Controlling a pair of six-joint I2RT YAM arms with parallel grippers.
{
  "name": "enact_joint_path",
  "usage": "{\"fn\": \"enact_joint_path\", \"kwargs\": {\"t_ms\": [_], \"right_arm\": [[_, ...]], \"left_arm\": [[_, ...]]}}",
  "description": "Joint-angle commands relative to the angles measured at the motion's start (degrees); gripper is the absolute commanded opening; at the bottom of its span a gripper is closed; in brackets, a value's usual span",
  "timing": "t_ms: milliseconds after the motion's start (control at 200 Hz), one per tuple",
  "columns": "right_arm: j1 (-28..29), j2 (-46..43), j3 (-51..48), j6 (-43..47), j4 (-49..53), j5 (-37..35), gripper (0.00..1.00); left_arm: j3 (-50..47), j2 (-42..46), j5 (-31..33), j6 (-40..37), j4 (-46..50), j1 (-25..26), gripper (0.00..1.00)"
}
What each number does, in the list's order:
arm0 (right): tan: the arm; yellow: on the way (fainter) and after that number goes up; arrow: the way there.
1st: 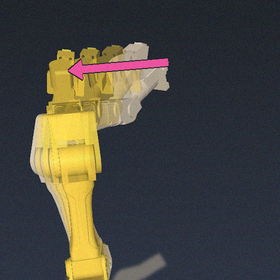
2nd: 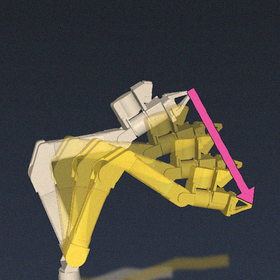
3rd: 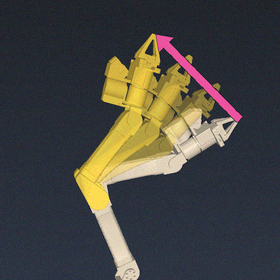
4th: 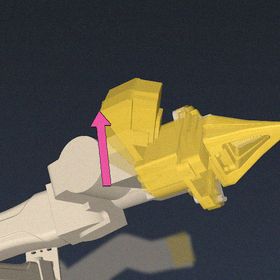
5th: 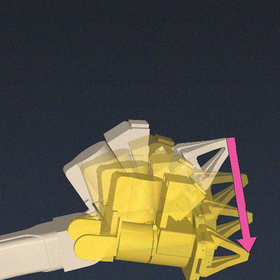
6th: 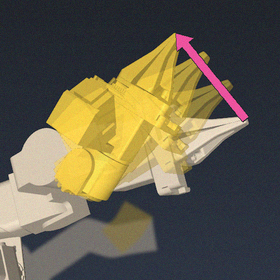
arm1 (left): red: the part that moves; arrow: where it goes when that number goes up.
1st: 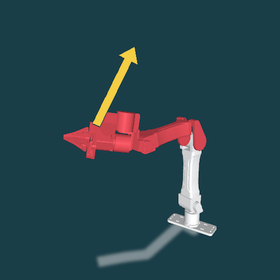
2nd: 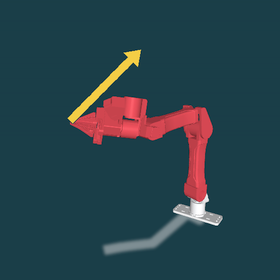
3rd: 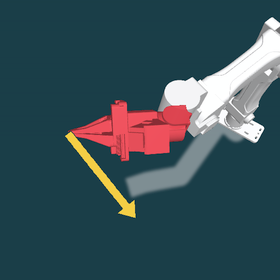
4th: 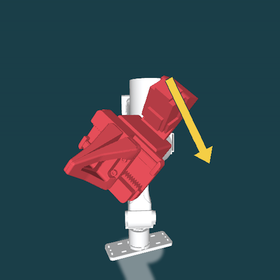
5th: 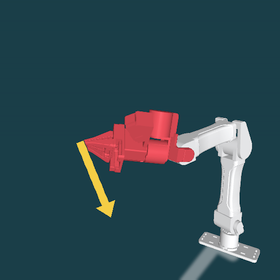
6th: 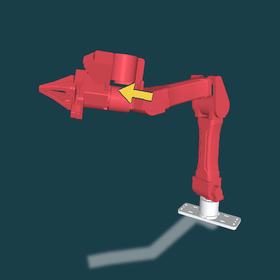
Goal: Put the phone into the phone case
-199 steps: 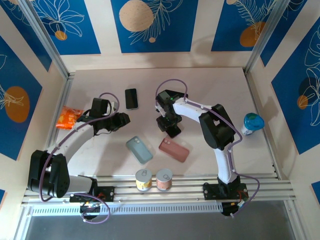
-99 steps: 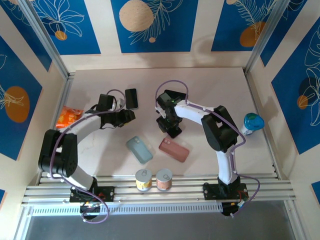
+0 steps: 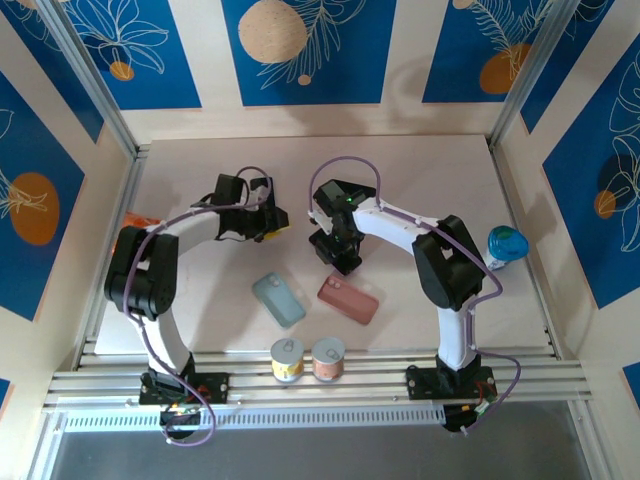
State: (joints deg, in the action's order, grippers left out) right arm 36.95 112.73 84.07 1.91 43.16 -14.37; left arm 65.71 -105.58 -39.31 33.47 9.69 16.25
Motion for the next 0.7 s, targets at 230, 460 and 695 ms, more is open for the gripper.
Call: {"fn": "enact_joint_path", "kwargs": {"t_ms": [230, 460, 695], "right_arm": [[0.49, -2.33, 3.6, 0.89, 1.79, 3.77, 0.53], [0.71, -2.29, 4.23, 0.53, 1.98, 4.94, 0.53], [0.93, -2.04, 5.49, 0.58, 2.69, 4.79, 0.53]], "left_arm": [[7.42, -7.52, -6.12, -3.54, 2.88, 4.67, 0.54], [8.08, -9.46, -8.19, -2.11, 0.54, 4.78, 0.56], [9.47, -11.64, -10.1, -1.63, 0.07, 5.38, 0.55]]}}
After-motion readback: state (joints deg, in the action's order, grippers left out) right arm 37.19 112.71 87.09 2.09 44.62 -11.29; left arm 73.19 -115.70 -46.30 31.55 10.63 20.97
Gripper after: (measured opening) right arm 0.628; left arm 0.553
